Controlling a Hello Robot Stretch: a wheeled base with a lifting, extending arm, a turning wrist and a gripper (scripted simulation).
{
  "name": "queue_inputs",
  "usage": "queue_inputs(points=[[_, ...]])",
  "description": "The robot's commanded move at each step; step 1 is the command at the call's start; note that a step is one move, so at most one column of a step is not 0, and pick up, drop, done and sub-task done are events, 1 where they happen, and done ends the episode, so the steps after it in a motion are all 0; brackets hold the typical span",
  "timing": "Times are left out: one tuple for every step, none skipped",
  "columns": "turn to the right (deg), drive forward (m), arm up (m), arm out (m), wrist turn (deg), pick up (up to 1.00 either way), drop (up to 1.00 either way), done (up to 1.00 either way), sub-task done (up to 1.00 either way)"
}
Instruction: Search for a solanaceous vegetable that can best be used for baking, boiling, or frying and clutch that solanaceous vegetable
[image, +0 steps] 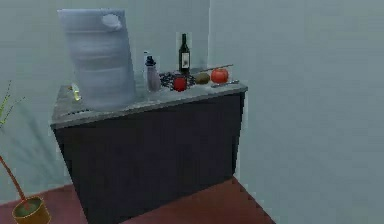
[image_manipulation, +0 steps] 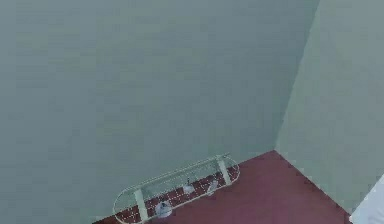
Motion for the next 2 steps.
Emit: queue_inputs(points=[[0.0,0.55,0.0,0.0,0.0,0.0,0.0,0.0,0.0],[-45.0,0.0,0.0,0.0,0.0,0.0,0.0,0.0,0.0]])
